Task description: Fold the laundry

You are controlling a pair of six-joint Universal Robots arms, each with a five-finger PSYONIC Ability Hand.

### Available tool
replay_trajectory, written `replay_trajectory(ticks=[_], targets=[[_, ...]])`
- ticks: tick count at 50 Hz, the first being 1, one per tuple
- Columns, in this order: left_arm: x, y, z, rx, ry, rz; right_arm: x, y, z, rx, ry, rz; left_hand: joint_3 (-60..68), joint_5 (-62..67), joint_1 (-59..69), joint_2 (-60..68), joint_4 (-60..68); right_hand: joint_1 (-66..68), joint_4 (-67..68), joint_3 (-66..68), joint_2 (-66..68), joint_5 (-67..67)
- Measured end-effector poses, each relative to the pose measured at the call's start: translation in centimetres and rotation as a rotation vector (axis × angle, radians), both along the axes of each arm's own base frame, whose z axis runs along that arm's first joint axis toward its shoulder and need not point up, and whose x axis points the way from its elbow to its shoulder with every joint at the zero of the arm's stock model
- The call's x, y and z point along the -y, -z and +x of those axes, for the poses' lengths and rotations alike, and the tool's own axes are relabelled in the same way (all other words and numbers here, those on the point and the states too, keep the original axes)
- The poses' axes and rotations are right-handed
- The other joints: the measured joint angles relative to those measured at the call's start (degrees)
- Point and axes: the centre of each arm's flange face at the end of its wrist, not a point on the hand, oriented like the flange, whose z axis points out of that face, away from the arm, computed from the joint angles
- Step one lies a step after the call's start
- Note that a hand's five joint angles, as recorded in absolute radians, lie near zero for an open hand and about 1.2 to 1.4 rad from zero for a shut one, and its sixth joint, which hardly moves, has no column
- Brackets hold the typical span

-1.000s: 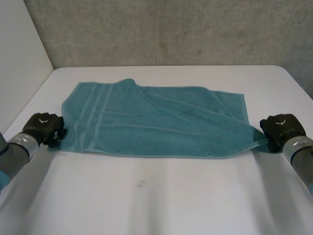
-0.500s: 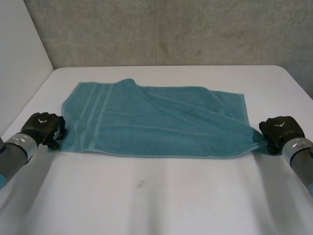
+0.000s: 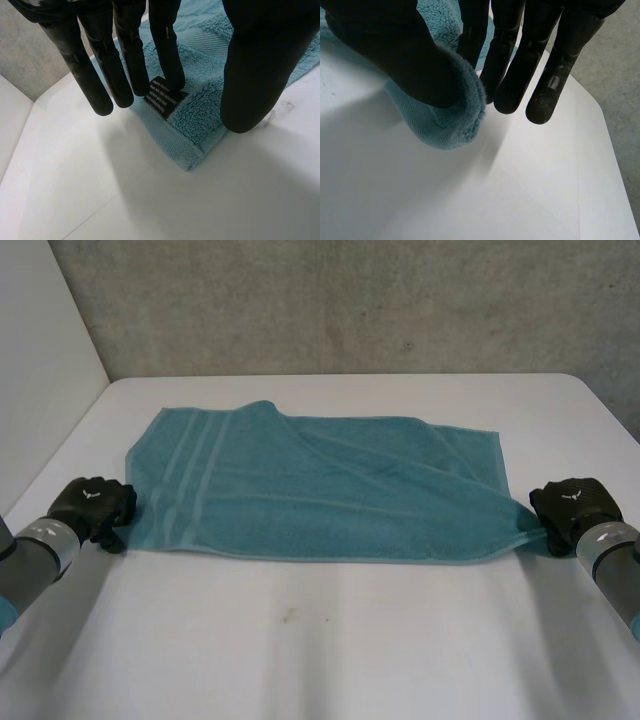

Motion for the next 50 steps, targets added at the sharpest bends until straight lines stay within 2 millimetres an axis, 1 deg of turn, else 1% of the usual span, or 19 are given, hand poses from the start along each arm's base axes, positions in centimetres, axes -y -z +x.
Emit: replay_trajectory(ticks=[10,16,21,29,30,33,40,41,43,48,50], targets=[[0.6,0.3,0.1,0.0,0.0,-0.004,0.0,0.3,0.0,-0.002,0.0,0.007,0.6,1.1,0.5,1.1,1.3,0.0,0.0,0.0,0.0,0.0],[0.9,0.5,0.1,0.0,0.0,-0.004,0.0,0.6,0.0,-0.008,-0.003,0.016,3.7,1.8,4.0,4.0,4.2,0.0,0.0,0.0,0.0,0.0],[1.0,0.5,0.1,0.0,0.001,-0.006,0.0,0.8,0.0,-0.029,-0.011,0.018,9.3,3.5,9.3,9.7,9.7,0.0,0.0,0.0,0.0,0.0],[1.2,0.3,0.1,0.0,0.001,-0.015,0.0,0.8,0.0,-0.039,-0.015,0.017,10.6,3.5,10.6,11.2,11.4,0.0,0.0,0.0,0.0,0.0],[1.3,0.3,0.1,0.0,0.001,-0.017,-0.1,0.8,0.0,-0.039,-0.015,0.018,10.6,7.6,10.6,11.3,11.4,0.0,0.0,0.0,0.0,0.0],[1.4,0.2,0.1,0.0,0.002,-0.02,-0.1,0.8,0.0,-0.039,-0.015,0.018,11.7,11.4,11.6,12.3,12.4,0.0,0.0,0.0,0.0,0.0],[1.4,0.3,0.0,0.0,0.003,-0.019,-0.1,0.9,0.0,-0.038,-0.016,0.02,15.2,15.0,14.8,15.8,16.0,0.0,0.0,0.0,0.0,0.0],[1.5,0.3,0.0,0.0,0.003,-0.019,-0.1,0.9,0.0,-0.038,-0.016,0.02,16.6,16.3,16.1,17.3,17.3,0.0,0.0,0.0,0.0,0.0],[1.5,0.4,0.0,0.0,0.003,-0.02,-0.1,0.9,0.0,-0.038,-0.016,0.021,25.7,25.2,24.0,26.6,26.5,0.0,0.0,0.0,0.0,0.0],[1.5,0.2,-0.1,0.003,0.002,-0.023,-0.1,0.9,0.0,-0.039,-0.014,0.021,28.4,26.1,24.0,28.9,29.2,0.0,0.0,0.0,0.0,0.0],[1.3,-0.3,-0.3,0.007,0.004,-0.033,-0.1,0.9,0.0,-0.039,-0.013,0.021,28.5,26.1,24.0,29.0,29.4,0.0,0.0,0.0,0.0,0.0]])
